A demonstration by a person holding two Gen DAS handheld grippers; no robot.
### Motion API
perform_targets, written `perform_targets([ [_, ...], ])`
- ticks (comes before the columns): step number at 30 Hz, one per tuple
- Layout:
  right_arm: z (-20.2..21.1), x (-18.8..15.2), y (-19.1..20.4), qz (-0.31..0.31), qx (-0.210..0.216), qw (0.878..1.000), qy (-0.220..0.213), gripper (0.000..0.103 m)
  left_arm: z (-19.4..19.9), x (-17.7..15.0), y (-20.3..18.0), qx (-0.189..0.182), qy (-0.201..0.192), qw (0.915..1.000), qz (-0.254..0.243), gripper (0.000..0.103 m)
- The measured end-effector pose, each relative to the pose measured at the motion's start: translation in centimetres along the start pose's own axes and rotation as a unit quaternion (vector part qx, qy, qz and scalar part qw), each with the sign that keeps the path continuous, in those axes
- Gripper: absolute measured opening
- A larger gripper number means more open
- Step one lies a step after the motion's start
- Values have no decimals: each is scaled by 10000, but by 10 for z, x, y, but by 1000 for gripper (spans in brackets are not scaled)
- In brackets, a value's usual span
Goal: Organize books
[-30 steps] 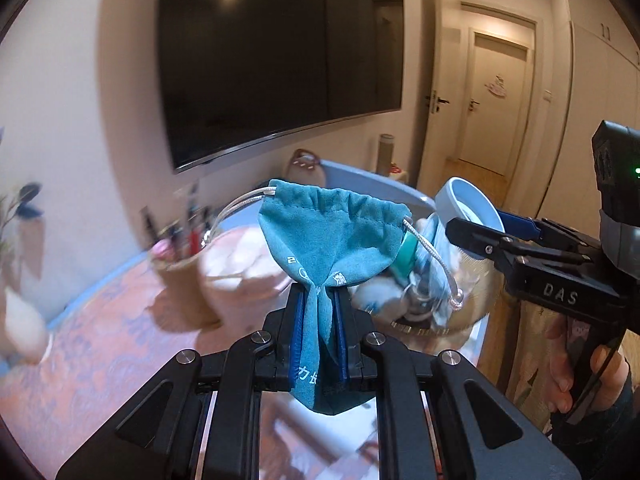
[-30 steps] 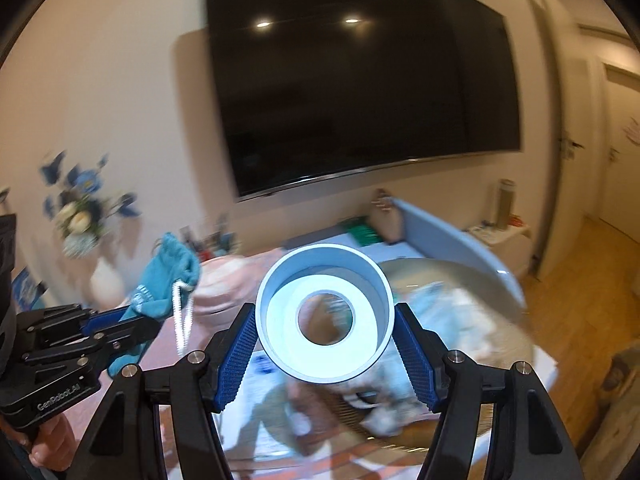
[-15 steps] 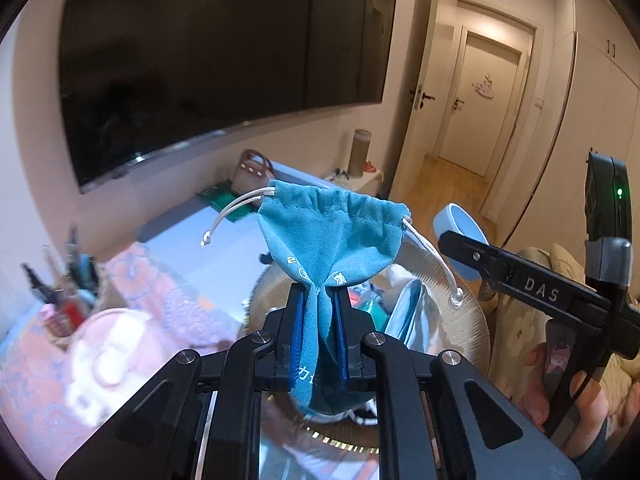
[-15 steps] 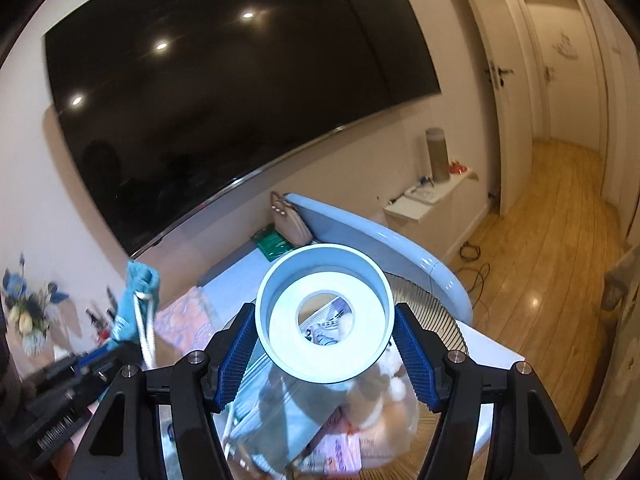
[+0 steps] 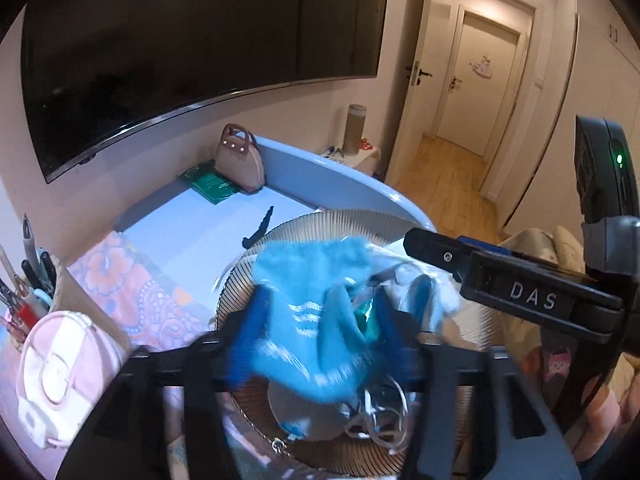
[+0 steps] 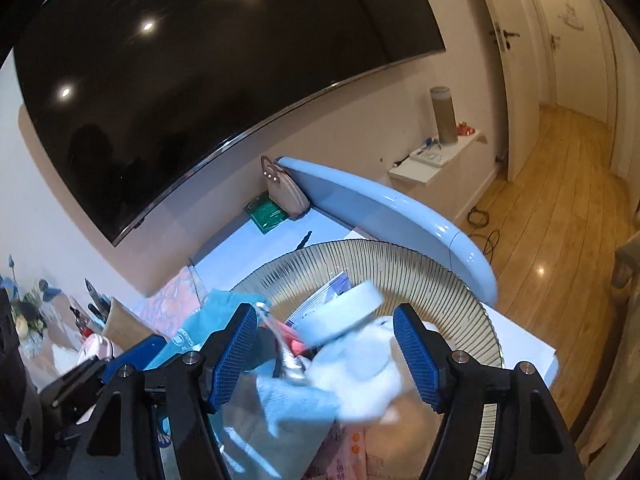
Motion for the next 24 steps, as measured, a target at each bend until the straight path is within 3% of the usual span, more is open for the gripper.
perform_targets([
  [4, 16, -6, 6, 87, 28, 9999, -67, 69, 27, -4, 3, -150, -286, 9995, 13, 73],
  [11, 49, -26, 39, 371, 108, 9991, -181, 70, 89, -28, 30, -34, -482, 9986, 202, 73],
  [18, 61, -67, 119, 1109, 591, 9921, -51, 76, 168, -79, 104, 796, -785, 9888, 988, 73],
  [24, 60, -106, 205, 1741, 1188, 9774, 154, 77, 238, -130, 172, 1513, -1063, 9666, 1772, 73],
])
Point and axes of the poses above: each gripper's, at about its wrist camera, not at the fingertips, and z roughly against the way its jaws point, y to its left, x to its top, the point moved 1 cm from there along -z, roughly the way its jaws point, and after that the axes turned 5 degrees about x, right-handed, at the moved point
